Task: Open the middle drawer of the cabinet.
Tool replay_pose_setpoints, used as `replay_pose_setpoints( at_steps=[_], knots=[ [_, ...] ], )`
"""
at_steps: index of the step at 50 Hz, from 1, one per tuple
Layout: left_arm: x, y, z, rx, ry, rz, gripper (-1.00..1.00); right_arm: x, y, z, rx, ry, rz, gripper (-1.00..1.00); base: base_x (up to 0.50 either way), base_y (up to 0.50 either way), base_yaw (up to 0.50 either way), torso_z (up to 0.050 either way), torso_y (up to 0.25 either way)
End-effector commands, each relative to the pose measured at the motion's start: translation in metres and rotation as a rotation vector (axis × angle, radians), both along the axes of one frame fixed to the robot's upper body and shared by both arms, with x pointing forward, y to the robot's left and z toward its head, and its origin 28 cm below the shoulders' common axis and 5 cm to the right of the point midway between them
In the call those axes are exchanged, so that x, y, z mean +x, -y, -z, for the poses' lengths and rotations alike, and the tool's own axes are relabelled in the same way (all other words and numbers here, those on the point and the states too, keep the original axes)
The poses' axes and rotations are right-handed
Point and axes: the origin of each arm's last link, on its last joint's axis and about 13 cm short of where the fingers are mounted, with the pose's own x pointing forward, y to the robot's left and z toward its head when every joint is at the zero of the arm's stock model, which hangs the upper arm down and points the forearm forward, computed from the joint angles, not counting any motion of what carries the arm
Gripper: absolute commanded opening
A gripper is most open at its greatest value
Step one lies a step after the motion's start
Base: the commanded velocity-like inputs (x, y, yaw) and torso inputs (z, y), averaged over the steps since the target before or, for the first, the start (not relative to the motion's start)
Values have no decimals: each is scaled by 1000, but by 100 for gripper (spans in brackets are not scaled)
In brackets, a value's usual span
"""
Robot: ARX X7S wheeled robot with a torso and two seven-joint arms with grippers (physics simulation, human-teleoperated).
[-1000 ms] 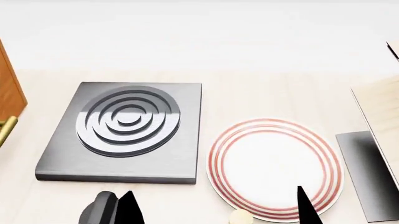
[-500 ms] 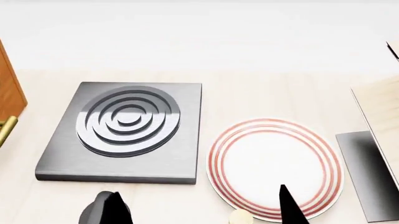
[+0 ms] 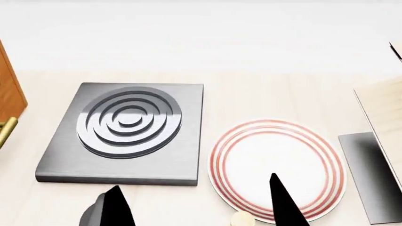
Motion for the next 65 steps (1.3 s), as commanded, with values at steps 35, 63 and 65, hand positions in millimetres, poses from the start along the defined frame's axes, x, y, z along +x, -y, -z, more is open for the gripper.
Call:
replay_pose_setpoints(
  at_steps=[35, 63, 65],
  knots=[
    [87, -36, 65, 599, -387, -203, 100, 0, 2, 0, -19, -9, 27, 100, 0, 0, 0, 0, 0],
    [119, -53, 80, 658, -488, -299, 100, 1, 3, 0, -19, -12, 27, 100, 0, 0, 0, 0, 0],
    [121, -55, 80, 664, -487, -312, 100, 1, 3, 0, -19, -12, 26, 100, 0, 0, 0, 0, 0]
  ],
)
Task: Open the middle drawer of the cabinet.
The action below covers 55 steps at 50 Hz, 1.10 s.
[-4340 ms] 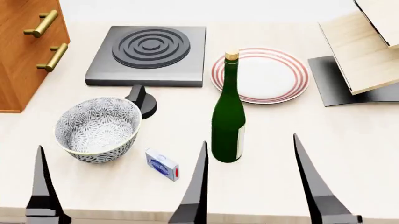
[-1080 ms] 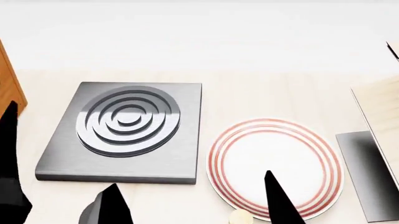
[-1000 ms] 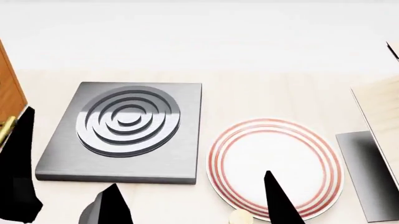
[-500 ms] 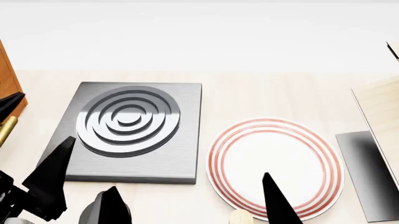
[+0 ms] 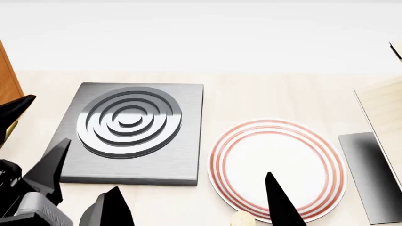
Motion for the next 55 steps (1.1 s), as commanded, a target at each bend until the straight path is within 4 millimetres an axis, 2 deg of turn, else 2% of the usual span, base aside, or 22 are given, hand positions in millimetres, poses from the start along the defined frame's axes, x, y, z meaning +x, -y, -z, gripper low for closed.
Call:
replay_pose_setpoints(
  at_steps=[1, 25, 55],
  knots=[
    [10, -9, 6, 28, -35, -53, 100, 1, 2, -1, -10, 2, 33, 100, 0, 0, 0, 0, 0],
    [31, -33, 10, 59, -72, -210, 100, 1, 1, -1, -18, -5, 28, 100, 0, 0, 0, 0, 0],
    [44, -49, 16, 98, -139, -329, 100, 2, 0, -1, -21, -11, 21, 100, 0, 0, 0, 0, 0]
  ],
)
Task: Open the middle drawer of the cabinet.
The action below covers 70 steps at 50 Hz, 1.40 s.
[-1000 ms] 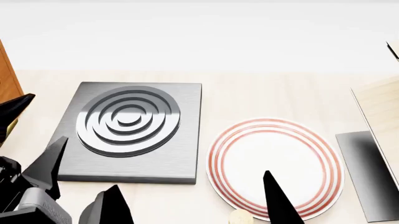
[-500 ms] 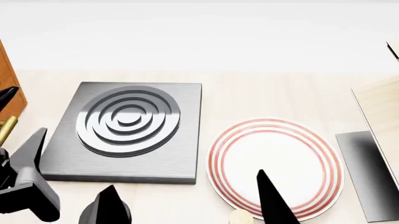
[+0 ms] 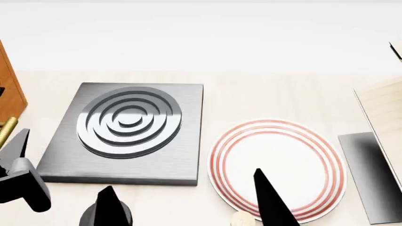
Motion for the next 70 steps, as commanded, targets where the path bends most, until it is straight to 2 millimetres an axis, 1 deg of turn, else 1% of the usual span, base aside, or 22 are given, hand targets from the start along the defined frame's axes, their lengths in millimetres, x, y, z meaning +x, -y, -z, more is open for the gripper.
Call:
replay_pose_setpoints(
  at_steps=[1, 9, 18, 26, 27, 43, 51, 56, 59, 70],
  knots=[
    [4, -5, 3, -24, -53, -45, 100, 1, 2, -1, -10, 2, 30, 100, 0, 0, 0, 0, 0],
    [3, -2, 10, -24, -77, -12, 100, 1, 2, -1, -13, -1, 27, 100, 0, 0, 0, 0, 0],
    [3, -3, 15, -17, -128, 11, 100, 1, 2, -1, -19, -6, 22, 100, 0, 0, 0, 0, 0],
    [8, -10, 18, -5, -160, -13, 100, 1, 2, -1, -21, -6, 19, 100, 0, 0, 0, 0, 0],
    [11, -12, 20, -1, -163, -23, 100, 0, 2, -1, -21, -6, 19, 100, 0, 0, 0, 0, 0],
    [16, -23, 24, 9, -165, -75, 100, 1, 1, -1, -22, -8, 18, 100, 0, 0, 0, 0, 0],
    [19, -29, 22, 7, -153, -107, 100, 1, 1, -1, -21, -9, 15, 100, 0, 0, 0, 0, 0],
    [25, -35, 21, 5, -148, -123, 100, 1, 1, -1, -21, -10, 14, 100, 0, 0, 0, 0, 0],
    [28, -34, 23, 0, -151, -97, 100, 1, 0, -1, -25, -13, 11, 100, 0, 0, 0, 0, 0],
    [36, -32, 26, -15, -153, -96, 100, 0, 1, 0, -25, -13, 13, 100, 0, 0, 0, 0, 0]
  ],
)
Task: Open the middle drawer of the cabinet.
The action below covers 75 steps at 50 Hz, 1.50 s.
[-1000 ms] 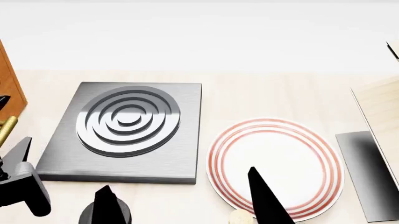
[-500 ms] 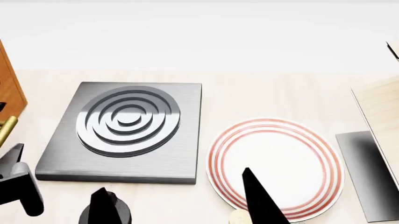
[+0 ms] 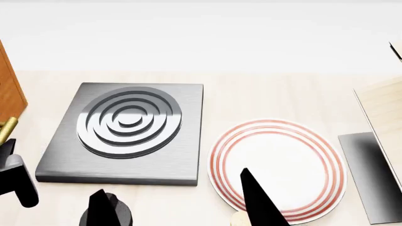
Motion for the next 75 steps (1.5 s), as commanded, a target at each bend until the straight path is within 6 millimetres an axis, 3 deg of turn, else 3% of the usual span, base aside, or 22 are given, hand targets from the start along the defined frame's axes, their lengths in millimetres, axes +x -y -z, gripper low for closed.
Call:
replay_pose_setpoints(
  at_steps=[1, 34, 46, 75],
  knots=[
    [8, 2, 4, -47, -24, -11, 100, 1, 3, -1, -11, 2, 31, 100, 0, 0, 0, 0, 0],
    [20, -9, 13, -47, -8, -57, 100, 1, 2, -1, -17, 0, 26, 100, 0, 0, 0, 0, 0],
    [10, -8, 15, -36, -27, -72, 100, 1, 2, -1, -17, -3, 22, 100, 0, 0, 0, 0, 0],
    [17, -31, 21, -13, -15, -171, 100, 0, 2, -1, -22, -5, 20, 100, 0, 0, 0, 0, 0]
  ],
)
